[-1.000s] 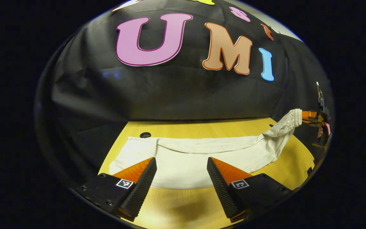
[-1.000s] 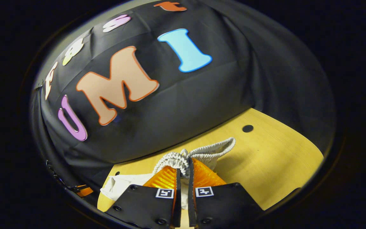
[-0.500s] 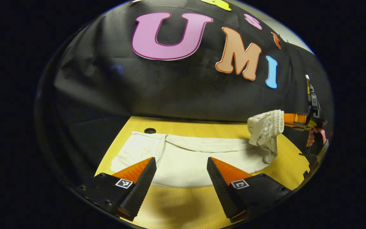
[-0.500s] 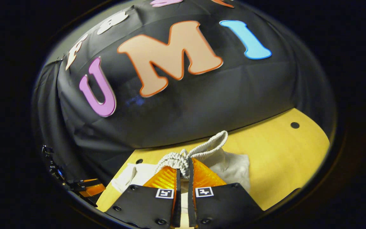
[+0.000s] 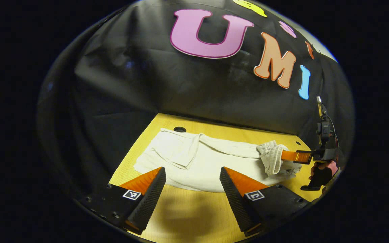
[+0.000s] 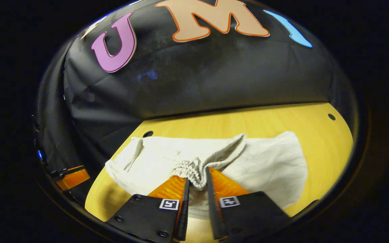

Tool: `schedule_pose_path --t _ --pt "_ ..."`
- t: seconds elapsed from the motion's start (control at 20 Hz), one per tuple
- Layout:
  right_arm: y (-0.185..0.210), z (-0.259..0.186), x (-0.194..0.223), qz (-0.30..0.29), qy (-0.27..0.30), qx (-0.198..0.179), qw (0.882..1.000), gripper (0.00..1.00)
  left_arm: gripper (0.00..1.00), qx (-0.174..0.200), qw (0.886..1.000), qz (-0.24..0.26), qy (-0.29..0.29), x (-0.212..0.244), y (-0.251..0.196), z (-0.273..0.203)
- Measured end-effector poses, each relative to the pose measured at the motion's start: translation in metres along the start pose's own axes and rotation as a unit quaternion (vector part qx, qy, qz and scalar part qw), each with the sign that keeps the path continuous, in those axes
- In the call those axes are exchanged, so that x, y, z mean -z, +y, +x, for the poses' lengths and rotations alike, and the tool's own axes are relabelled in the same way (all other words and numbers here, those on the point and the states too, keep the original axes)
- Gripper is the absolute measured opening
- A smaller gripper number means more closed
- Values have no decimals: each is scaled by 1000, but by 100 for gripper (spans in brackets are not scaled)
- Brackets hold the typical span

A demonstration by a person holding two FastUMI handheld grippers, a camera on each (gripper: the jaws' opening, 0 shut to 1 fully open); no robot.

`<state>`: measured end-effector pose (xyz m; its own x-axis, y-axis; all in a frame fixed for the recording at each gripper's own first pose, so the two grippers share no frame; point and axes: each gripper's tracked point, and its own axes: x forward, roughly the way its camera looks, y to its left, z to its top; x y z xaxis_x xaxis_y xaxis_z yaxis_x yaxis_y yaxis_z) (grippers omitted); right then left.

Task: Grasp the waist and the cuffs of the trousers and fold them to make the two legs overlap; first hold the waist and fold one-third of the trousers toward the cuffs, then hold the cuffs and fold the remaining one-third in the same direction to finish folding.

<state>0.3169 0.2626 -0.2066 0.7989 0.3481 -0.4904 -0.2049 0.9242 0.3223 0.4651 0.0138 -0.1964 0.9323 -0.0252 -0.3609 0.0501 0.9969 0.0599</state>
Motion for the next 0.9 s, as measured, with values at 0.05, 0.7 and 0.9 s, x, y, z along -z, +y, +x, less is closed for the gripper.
schedule_pose_path --t 0.05,0.7,0.9 --pt "-1 1 6 -4 6 -3 1000 34 95 -4 1000 -4 2 3 6 0" --pt "-21 -57 0 -62 -10 31 998 97 95 -92 996 14 -16 9 106 65" --pt "-55 -84 -8 -50 -24 80 995 92 95 -102 994 26 8 23 126 98"
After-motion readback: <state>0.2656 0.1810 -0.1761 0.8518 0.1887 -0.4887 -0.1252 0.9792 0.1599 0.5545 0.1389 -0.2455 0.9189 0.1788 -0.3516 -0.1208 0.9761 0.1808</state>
